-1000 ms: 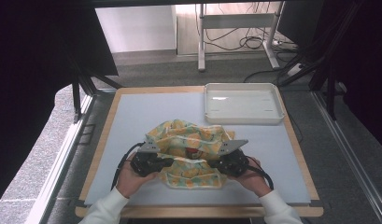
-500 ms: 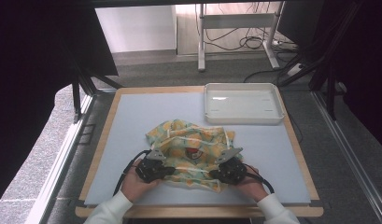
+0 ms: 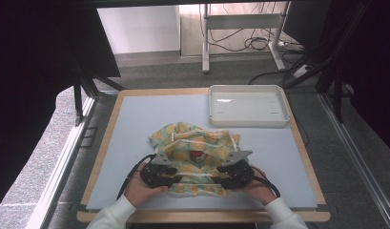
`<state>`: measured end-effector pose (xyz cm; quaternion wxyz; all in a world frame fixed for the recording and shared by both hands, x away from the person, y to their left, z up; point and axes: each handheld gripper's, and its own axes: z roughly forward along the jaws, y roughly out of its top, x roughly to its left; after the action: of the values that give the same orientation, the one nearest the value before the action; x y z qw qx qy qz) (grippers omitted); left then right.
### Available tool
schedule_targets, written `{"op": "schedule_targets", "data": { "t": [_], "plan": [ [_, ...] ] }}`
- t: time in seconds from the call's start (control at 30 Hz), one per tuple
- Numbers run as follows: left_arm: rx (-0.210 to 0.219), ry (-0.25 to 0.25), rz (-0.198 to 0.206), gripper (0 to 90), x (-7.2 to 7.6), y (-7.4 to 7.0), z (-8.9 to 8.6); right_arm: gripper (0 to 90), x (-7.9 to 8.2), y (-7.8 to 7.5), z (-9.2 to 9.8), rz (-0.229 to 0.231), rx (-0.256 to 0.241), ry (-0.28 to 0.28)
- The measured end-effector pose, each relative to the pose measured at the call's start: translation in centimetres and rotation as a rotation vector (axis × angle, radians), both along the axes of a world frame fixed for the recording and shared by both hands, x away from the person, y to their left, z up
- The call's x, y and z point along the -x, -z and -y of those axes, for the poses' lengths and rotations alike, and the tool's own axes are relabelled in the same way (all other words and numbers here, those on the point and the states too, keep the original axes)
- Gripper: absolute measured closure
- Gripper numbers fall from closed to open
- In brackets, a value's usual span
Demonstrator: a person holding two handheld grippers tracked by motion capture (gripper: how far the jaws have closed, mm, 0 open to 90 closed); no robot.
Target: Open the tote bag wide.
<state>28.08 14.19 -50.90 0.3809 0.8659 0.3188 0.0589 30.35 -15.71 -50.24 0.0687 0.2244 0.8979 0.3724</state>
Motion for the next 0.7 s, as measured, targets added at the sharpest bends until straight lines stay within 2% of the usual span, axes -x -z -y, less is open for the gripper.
{"op": "schedule_targets", "data": {
  "t": [0.1, 0.17, 0.27, 0.33, 0.37, 0.47, 0.57, 0.7],
  "plan": [
    [0.044, 0.005, 0.06, 44.9, 0.7, -1.9, -0.4, 33.0, 0.2, -1.1, 0.4, 0.01, -0.059, 0.025],
    [0.07, 0.006, 0.091, 41.5, 1.0, -2.9, -0.8, 29.6, 0.2, -1.8, 0.6, 0.014, -0.099, 0.05],
    [0.117, 0.005, 0.103, 39.0, 1.1, -4.0, -1.5, 27.2, 0.1, -2.7, 1.0, 0.033, -0.131, 0.079],
    [0.122, -0.003, 0.11, 39.0, 1.1, -4.2, -1.7, 27.2, 0.1, -2.9, 1.1, 0.038, -0.139, 0.089],
    [0.132, -0.03, 0.131, 40.5, 1.0, -4.5, -2.1, 29.9, 0.0, -3.4, 1.5, 0.062, -0.156, 0.111],
    [0.131, -0.074, 0.148, 49.6, 0.7, -4.7, -2.5, 37.8, -0.3, -4.1, 1.8, 0.084, -0.17, 0.132],
    [0.138, -0.088, 0.155, 59.7, 0.3, -5.1, -2.8, 40.6, -0.6, -4.8, 2.0, 0.089, -0.187, 0.131],
    [0.141, -0.09, 0.155, 67.8, -0.4, -5.7, -2.8, 41.0, -0.8, -5.3, 2.2, 0.103, -0.192, 0.135]
  ]
}}
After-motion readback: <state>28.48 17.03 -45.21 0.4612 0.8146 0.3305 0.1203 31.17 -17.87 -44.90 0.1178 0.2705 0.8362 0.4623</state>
